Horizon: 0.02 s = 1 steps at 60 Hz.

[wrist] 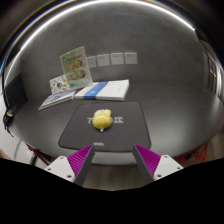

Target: Arrange mouse

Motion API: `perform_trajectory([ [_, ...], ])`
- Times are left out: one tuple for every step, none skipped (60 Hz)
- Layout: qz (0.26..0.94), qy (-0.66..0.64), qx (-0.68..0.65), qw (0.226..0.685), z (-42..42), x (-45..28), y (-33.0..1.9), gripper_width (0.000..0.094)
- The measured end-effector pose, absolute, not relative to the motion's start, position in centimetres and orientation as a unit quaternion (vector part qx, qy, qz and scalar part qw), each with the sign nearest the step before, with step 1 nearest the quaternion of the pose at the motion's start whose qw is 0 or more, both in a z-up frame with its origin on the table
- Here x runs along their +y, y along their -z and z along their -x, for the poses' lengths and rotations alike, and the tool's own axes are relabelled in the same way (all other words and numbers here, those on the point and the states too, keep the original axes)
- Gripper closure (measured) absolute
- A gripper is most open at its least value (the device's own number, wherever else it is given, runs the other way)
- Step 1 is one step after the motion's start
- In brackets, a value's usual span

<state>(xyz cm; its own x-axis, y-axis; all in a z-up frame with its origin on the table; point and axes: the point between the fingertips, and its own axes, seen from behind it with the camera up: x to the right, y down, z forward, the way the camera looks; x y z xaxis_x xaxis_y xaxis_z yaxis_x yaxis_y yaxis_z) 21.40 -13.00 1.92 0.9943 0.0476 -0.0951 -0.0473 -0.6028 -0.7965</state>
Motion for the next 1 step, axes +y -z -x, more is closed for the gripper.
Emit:
perform_trajectory([
  [0.893, -0.051, 0.005, 0.447, -21.83, -13.63, -1.92, 0.0102],
])
